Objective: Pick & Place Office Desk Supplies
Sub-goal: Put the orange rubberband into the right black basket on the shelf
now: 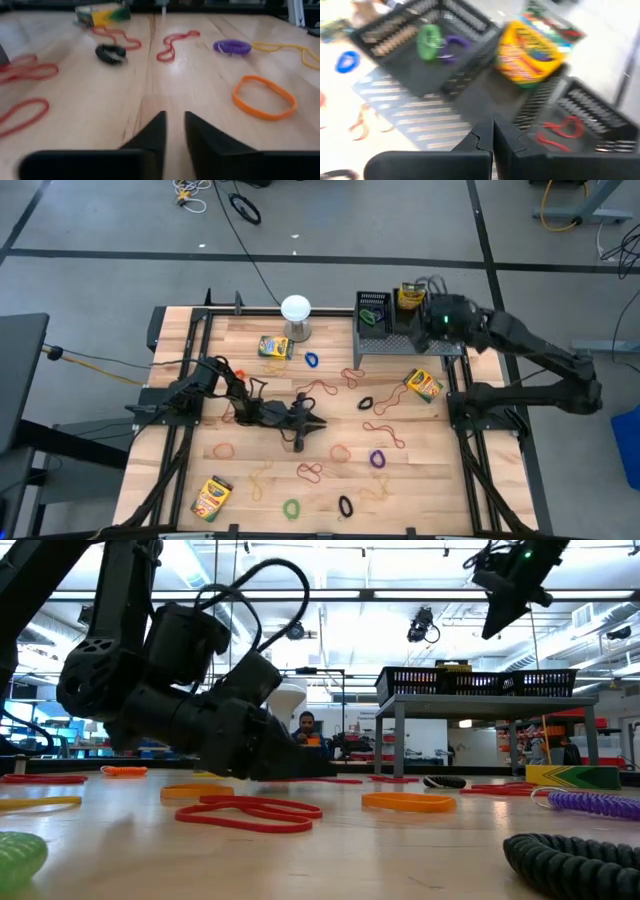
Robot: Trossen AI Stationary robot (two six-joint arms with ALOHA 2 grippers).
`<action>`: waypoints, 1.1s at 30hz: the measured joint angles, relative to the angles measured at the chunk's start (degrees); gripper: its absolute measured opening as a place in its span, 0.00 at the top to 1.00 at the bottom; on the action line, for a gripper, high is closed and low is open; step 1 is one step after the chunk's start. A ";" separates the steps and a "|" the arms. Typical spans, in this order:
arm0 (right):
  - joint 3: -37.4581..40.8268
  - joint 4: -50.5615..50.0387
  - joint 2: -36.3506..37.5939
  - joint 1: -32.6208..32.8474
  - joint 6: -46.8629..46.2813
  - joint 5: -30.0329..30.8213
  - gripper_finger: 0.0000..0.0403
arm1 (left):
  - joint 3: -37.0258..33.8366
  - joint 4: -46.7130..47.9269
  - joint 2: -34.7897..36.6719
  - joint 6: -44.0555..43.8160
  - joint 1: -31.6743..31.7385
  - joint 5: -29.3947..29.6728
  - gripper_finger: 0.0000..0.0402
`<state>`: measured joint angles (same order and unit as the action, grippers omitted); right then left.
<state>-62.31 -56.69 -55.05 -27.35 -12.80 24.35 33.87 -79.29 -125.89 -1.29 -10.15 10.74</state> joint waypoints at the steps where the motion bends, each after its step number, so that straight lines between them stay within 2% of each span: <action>1: 1.52 0.94 1.00 2.65 -1.14 1.04 0.99 | 0.02 -0.66 0.00 0.57 0.02 -0.06 0.92; 3: 4.67 2.98 2.67 8.10 -3.52 3.25 0.99 | 0.00 -1.18 0.11 0.90 0.02 -0.44 0.97; 10: 15.07 14.52 4.12 26.62 -8.15 8.56 0.99 | 0.03 -9.24 0.58 -3.44 0.20 -1.64 0.97; 13: 18.97 21.15 4.09 33.85 -9.01 10.96 0.99 | -0.61 -5.90 3.33 -3.54 -0.96 -3.08 0.98; 17: 23.43 29.80 4.07 42.74 -8.77 13.81 0.99 | -2.06 6.89 11.60 -3.08 -4.68 2.16 0.98; 22: 29.48 41.93 4.07 51.91 -5.85 17.26 0.99 | -2.17 30.91 26.49 -4.86 -11.22 11.56 0.95; 26: 34.40 51.35 4.07 57.43 -3.02 19.98 0.99 | -1.28 50.63 36.15 -13.36 -16.39 16.81 0.90; 29: 38.16 57.96 4.07 60.15 -0.81 20.09 0.99 | -0.57 63.82 40.80 -21.44 -19.77 19.53 0.87; 33: 42.90 66.32 4.07 62.05 2.39 20.04 0.99 | 0.34 72.78 42.43 -28.22 -23.23 21.16 0.83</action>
<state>-19.41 9.63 -50.98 34.70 -10.40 44.39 34.20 -6.51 -83.46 -29.51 -33.38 31.90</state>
